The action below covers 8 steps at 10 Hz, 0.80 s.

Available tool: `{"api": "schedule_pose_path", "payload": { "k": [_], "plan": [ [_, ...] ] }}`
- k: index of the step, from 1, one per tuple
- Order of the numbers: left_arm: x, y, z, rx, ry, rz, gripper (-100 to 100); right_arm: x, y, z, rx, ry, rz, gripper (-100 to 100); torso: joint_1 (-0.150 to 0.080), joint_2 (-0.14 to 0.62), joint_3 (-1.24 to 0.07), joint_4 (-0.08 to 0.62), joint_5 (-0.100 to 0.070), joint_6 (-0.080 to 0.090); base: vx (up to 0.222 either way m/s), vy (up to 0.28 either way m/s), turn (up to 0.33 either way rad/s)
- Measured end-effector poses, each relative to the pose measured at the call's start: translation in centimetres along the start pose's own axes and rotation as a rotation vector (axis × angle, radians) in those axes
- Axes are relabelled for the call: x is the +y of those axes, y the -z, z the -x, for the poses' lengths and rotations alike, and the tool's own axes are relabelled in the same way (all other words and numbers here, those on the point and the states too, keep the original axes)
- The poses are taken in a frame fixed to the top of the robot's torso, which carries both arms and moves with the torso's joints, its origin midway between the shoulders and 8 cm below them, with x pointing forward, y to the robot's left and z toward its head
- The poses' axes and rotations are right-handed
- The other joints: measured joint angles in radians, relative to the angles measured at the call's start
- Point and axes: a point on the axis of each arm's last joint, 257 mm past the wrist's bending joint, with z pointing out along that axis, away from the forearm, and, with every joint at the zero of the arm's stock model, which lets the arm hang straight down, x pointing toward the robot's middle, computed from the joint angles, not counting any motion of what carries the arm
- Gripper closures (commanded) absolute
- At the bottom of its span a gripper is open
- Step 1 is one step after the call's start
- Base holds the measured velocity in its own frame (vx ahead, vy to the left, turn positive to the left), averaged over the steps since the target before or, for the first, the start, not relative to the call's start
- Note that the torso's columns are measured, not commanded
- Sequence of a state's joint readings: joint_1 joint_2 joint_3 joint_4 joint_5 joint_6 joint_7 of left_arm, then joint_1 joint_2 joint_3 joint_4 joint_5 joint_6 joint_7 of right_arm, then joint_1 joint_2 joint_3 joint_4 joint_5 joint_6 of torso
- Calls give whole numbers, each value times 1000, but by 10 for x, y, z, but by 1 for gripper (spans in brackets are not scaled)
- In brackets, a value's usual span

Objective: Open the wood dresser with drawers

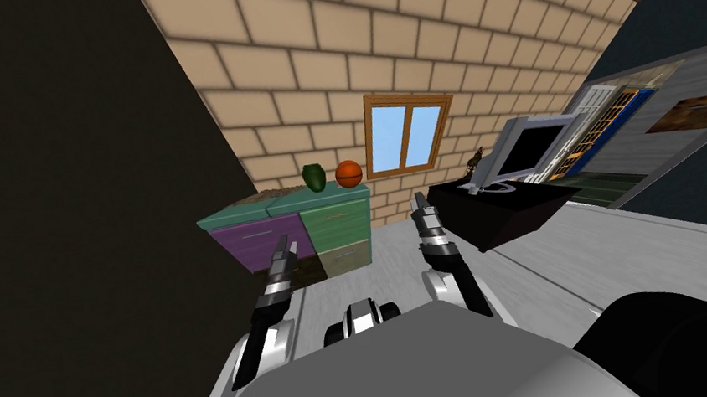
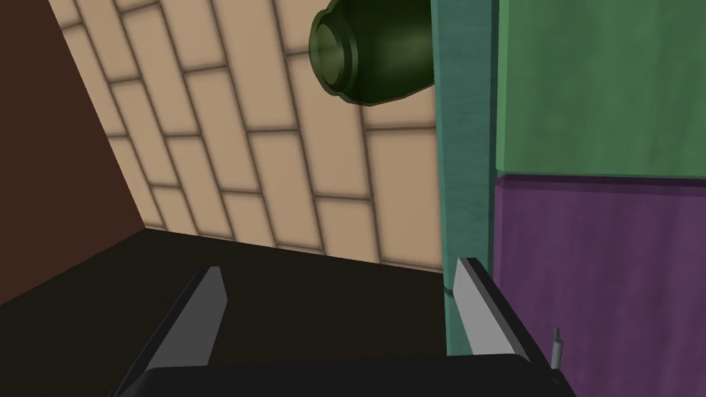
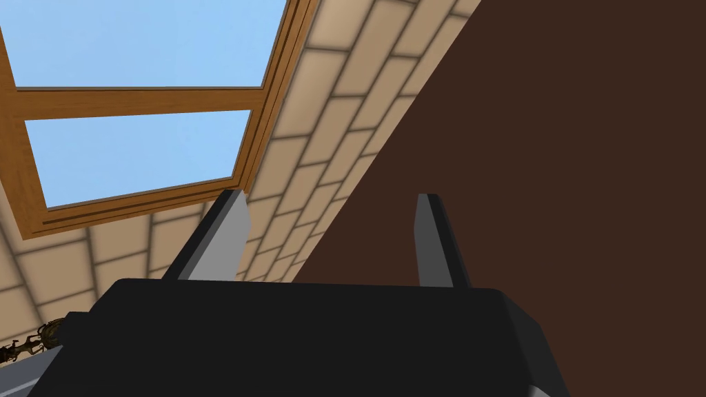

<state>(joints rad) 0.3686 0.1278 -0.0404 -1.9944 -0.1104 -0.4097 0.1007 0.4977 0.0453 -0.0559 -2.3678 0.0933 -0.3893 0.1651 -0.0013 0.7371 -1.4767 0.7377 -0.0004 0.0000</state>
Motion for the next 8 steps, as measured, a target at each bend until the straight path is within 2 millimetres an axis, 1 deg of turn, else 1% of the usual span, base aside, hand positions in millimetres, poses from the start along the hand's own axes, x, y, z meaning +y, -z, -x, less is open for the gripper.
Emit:
{"api": "schedule_pose_path", "payload": {
  "k": [2, 5, 8],
  "plan": [
    [13, 0, 0, 2, -6, 25, -100, 0, 0, 0, 0, 0, 0, 0, 3, 3, 2, 1, 1, 0, 77, -51, -8],
    [38, 1, 0, 10, -22, 75, -100, 0, 0, 0, 0, 0, 0, 0, 1, -1, -1, 0, 0, 0, 117, -66, -11],
    [61, 3, 1, 14, -35, 120, -100, 0, 0, 0, 0, 0, 0, 0, 1, 3, 2, 1, 0, 0, 92, -61, -9]
  ]
}}
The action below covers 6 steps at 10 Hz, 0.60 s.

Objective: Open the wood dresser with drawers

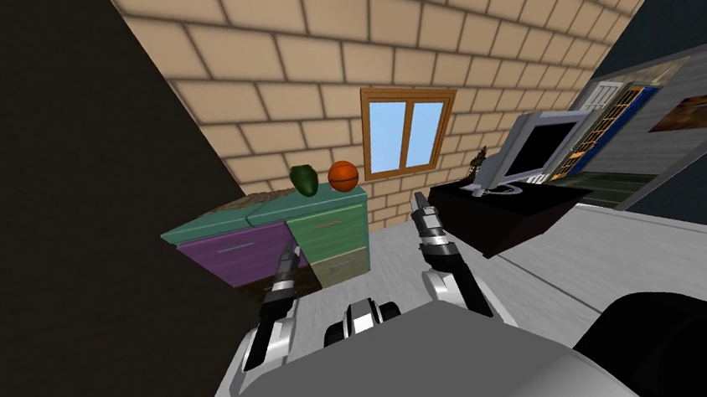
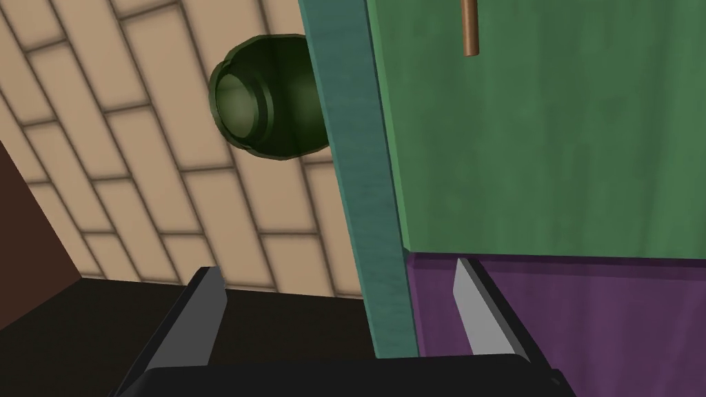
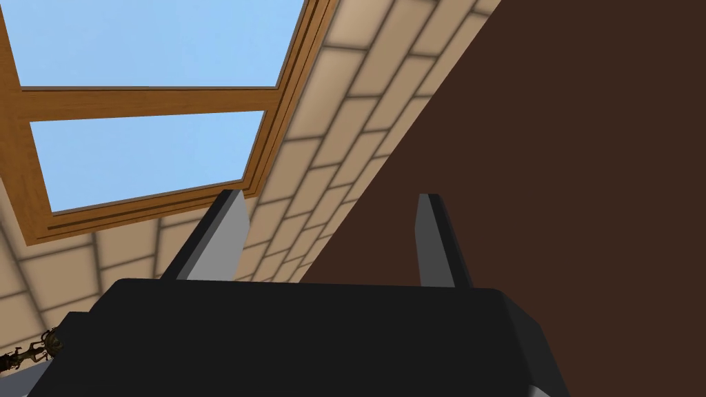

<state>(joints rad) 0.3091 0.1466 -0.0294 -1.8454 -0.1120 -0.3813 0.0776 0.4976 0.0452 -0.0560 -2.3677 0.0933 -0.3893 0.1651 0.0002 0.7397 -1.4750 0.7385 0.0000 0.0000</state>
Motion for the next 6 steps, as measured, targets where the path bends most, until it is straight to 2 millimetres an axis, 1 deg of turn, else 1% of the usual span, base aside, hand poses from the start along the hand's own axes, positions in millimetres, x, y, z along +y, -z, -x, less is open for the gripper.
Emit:
{"api": "schedule_pose_path", "payload": {
  "k": [3, 4, 6],
  "plan": [
    [23, -1, 1, -5, -1, 46, -100, 0, 0, 0, 0, 0, 0, 0, -1, -3, -2, -1, 0, 0, 106, -67, -9],
    [31, -1, -1, -8, 2, 63, -100, 0, 0, 0, 0, 0, 0, 0, 0, -3, -2, -1, 0, 0, 152, -60, -19],
    [54, 0, -6, -27, 26, 111, -100, 0, 0, 0, 0, 0, 0, 0, -2, -5, -3, -1, 0, 0, 160, -92, -13]
  ]
}}
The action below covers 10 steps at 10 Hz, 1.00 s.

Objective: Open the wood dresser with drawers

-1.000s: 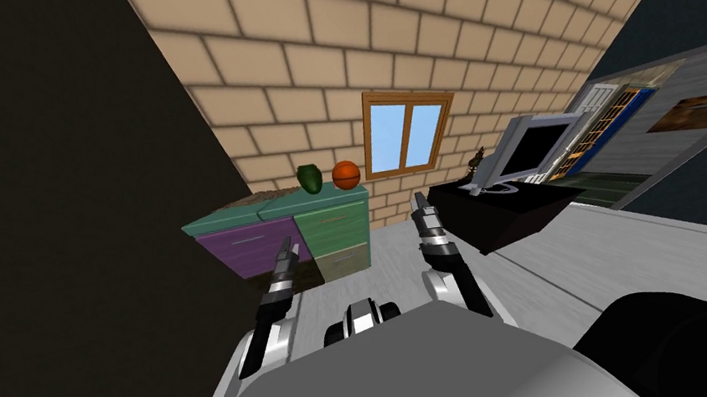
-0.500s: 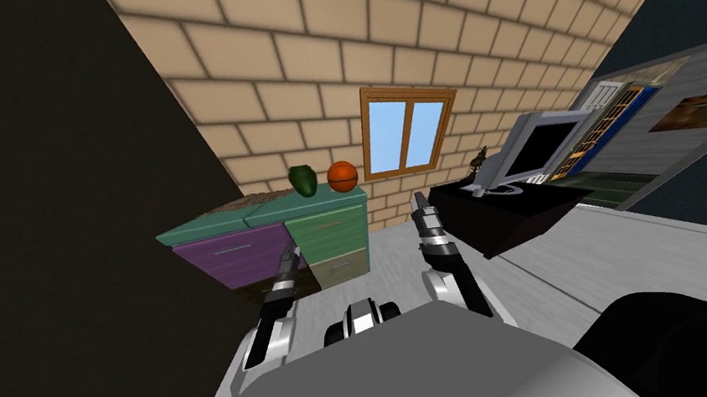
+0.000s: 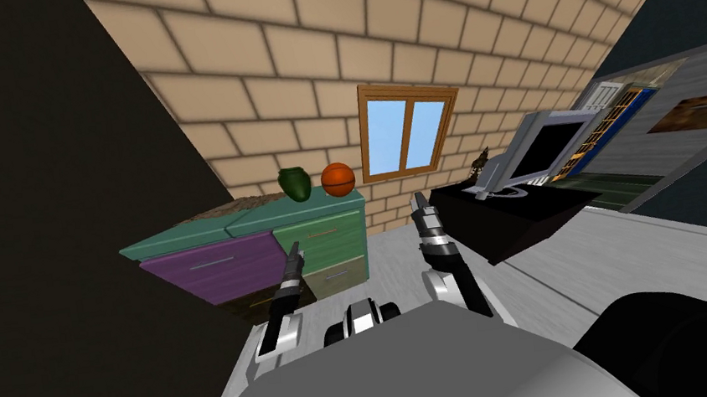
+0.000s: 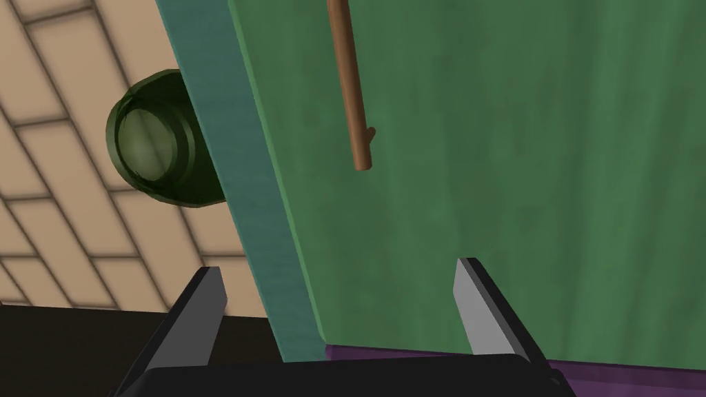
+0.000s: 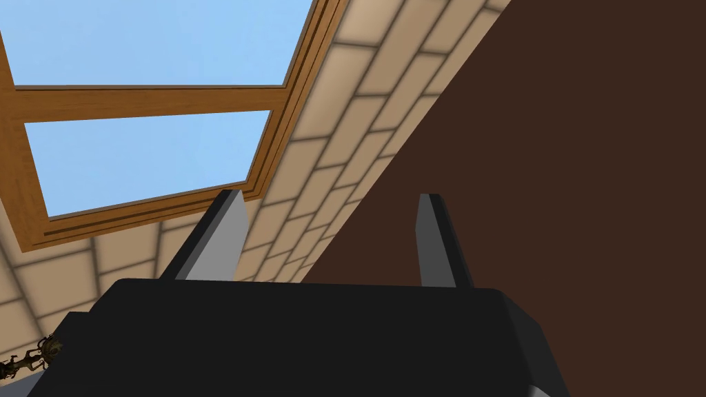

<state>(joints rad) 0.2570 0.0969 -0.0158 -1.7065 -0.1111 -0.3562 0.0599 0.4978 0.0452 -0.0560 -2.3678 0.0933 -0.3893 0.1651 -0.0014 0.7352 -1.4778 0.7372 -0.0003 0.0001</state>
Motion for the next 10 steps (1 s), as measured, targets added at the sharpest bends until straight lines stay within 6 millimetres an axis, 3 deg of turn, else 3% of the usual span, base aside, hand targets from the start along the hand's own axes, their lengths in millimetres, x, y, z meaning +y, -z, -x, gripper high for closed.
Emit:
{"api": "schedule_pose_path", "payload": {
  "k": [3, 6, 7, 8, 9, 10],
  "plan": [
    [17, -2, -11, -25, 48, 42, -100, 0, 0, 0, 0, 0, 0, 0, 3, 8, 5, 2, 1, 0, 58, -51, -4],
    [10, -6, -10, -28, 46, 42, -100, 0, 0, 0, 0, 0, 0, 0, 2, 0, 0, 0, 1, 0, 64, -6, -16],
    [10, -6, -10, -28, 46, 43, 100, 0, 0, 0, 0, 0, 0, 0, 2, 3, 1, 0, 0, 0, -58, 8, 30],
    [13, -4, -11, -27, 48, 45, 100, 0, 0, 0, 0, 0, 0, 0, 2, 8, 5, 2, 0, 0, -38, 6, 14],
    [8, -6, -12, -26, 49, 31, -100, 0, 0, 0, 0, 0, 0, 0, 3, 2, 2, -2, 2, 1, -15, -7, -4],
    [9, -6, -9, -16, 30, 31, -100, 0, 0, 0, 0, 0, 0, 0, 3, -3, -1, -2, 2, 0, -9, -7, 1]
  ]
}}
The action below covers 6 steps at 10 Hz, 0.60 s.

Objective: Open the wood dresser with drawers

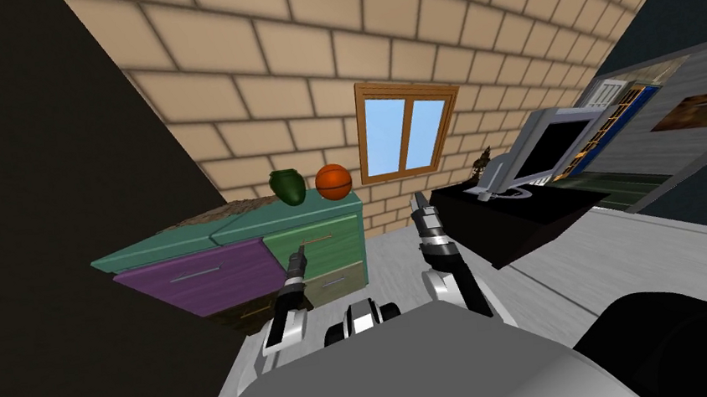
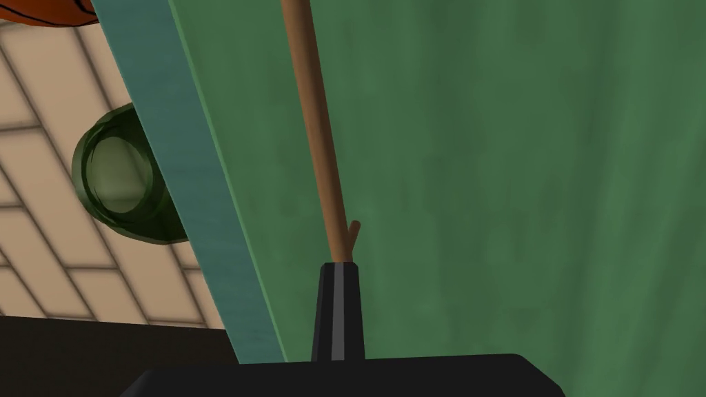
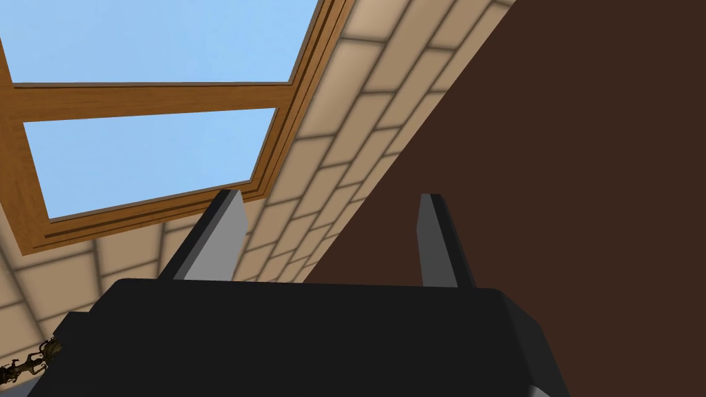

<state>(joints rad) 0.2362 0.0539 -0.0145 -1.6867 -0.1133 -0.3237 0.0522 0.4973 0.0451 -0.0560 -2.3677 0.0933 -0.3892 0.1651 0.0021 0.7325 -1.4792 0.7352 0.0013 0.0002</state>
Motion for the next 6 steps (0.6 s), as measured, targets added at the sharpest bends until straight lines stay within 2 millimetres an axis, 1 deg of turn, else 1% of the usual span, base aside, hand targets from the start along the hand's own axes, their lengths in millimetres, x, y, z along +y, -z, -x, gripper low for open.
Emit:
{"api": "schedule_pose_path", "payload": {
  "k": [2, 4, 6],
  "plan": [
    [-1, 1, 7, 18, -37, 0, -100, 0, 0, 0, 0, 0, 0, 0, -2, 3, 1, 2, -1, 0, 4, -8, -1],
    [-4, 0, 13, 34, -64, 1, -100, 0, 0, 0, 0, 0, 0, 0, -6, 7, 4, 3, -2, 0, -30, -87, -12],
    [-5, -3, 5, 19, -20, 10, -100, 0, 0, 0, 0, 0, 0, 0, -2, 7, 4, 3, -2, 0, -20, -50, -2]
  ]
}}
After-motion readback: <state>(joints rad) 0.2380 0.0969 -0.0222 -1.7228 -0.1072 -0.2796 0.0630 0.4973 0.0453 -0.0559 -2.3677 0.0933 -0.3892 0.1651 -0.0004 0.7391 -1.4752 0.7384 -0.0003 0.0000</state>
